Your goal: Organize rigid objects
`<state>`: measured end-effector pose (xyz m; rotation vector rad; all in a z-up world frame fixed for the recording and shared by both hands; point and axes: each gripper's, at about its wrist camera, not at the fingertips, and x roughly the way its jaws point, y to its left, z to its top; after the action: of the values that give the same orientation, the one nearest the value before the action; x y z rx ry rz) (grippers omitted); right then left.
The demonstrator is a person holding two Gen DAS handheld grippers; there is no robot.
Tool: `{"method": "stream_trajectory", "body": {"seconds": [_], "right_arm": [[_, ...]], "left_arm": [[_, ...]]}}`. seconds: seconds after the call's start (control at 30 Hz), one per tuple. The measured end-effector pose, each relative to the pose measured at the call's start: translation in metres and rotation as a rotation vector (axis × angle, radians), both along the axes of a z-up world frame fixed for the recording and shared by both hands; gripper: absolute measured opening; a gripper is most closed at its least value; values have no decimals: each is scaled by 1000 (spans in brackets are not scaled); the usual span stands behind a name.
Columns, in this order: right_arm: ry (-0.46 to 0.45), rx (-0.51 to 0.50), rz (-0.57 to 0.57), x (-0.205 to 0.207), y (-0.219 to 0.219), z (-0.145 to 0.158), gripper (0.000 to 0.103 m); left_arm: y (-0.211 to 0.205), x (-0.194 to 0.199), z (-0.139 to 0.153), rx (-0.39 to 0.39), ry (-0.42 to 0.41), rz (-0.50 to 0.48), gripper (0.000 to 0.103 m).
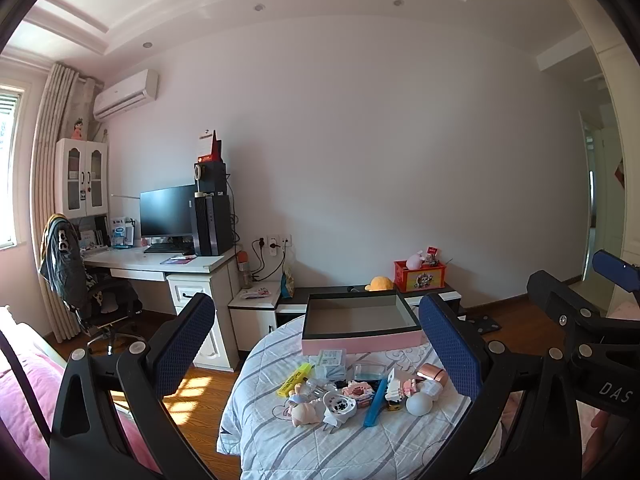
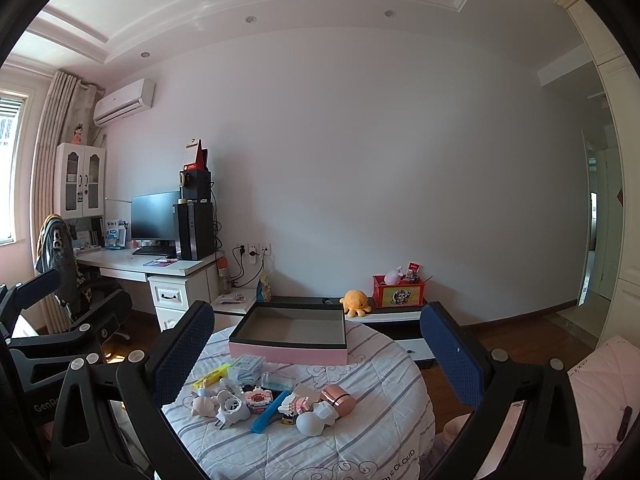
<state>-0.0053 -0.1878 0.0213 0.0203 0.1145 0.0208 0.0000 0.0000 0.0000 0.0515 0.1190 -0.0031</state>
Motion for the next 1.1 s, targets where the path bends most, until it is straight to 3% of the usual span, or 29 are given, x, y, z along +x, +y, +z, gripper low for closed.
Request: {"method": "stream_trajectory", "body": {"seconds": [1.1], "right_arm": [[3, 0, 2, 0, 1, -1, 103]], "left_arm": [[0, 0, 1, 2, 1, 1, 103]]}}
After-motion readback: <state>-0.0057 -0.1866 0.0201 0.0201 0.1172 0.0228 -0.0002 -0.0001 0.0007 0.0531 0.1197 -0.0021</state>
